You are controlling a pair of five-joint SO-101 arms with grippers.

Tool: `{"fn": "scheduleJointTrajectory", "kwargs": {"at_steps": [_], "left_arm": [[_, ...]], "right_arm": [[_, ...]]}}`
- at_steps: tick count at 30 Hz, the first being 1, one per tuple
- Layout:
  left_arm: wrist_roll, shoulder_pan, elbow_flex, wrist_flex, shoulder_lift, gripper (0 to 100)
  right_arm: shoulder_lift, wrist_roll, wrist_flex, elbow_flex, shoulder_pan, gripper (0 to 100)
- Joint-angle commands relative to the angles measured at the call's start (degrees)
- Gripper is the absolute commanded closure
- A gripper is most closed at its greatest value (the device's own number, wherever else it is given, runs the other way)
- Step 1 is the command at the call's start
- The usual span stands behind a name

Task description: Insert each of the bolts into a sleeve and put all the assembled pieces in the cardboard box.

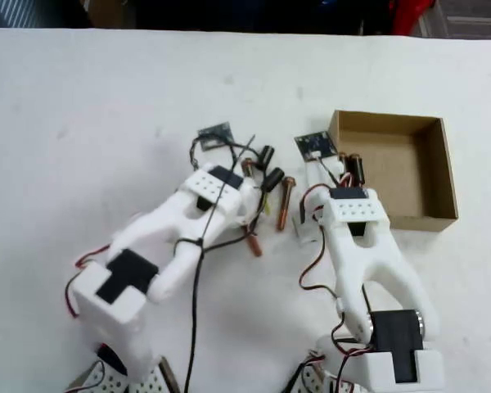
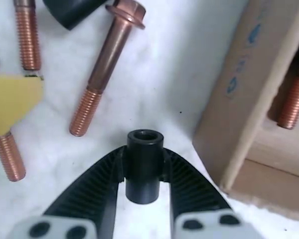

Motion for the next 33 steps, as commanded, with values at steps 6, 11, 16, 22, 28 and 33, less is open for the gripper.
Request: {"fn": "scheduleJointTrajectory", "kwargs": {"at_steps": [6,11,16,22,28,33], "left_arm": [[0.70,-4.79,-5.71,-1.58,4.62,77],[0.70,-4.35,-5.89,-0.18,4.53,77],[0.70,-4.26,-5.98,1.23,4.35,77],[0.70,-2.15,-6.07,3.96,4.44,77],[0.70,-0.40,-6.24,5.01,4.53,77],[0.70,0.92,-5.71,5.36,4.53,77]], "right_arm": [[-0.75,0.09,-0.31,-0.18,0.22,98.2],[-0.75,0.09,-0.31,-0.18,0.22,98.2],[-0.75,0.09,-0.31,-0.18,0.22,98.2],[-0.75,0.09,-0.31,-0.18,0.22,98.2],[-0.75,0.09,-0.31,-0.18,0.22,98.2],[-0.75,0.09,-0.31,-0.18,0.22,98.2]]}}
